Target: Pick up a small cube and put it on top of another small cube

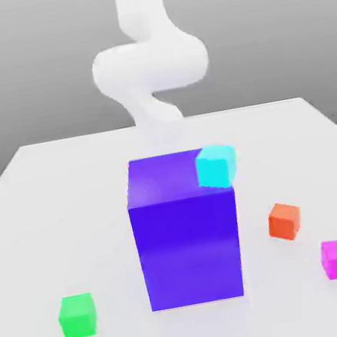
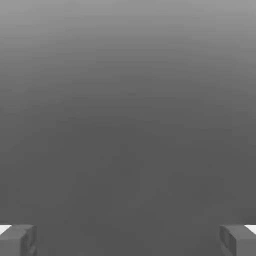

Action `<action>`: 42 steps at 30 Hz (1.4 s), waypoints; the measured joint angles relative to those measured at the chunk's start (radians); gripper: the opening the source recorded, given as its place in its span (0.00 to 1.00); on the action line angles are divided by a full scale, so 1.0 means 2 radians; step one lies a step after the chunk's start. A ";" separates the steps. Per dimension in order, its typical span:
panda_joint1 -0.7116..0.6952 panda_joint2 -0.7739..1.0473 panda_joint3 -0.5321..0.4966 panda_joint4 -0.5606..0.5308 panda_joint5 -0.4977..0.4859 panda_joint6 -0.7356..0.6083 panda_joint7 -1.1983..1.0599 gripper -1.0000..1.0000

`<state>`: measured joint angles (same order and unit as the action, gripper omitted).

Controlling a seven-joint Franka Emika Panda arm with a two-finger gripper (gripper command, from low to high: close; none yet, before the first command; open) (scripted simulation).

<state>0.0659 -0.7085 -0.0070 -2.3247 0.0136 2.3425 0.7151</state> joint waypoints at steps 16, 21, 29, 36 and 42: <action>0.164 0.293 0.033 -0.079 0.036 0.136 -0.267 0.50; 0.211 0.384 0.053 -0.104 0.010 0.180 -0.324 0.50; 0.246 0.528 0.040 -0.108 -0.058 0.272 -0.332 0.50; 0.251 0.553 0.034 -0.103 -0.063 0.291 -0.327 0.00; 0.238 0.470 0.053 -0.120 -0.041 0.226 -0.344 0.00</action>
<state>0.5411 0.2323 0.0982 -2.5643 -0.0690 2.7938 0.0272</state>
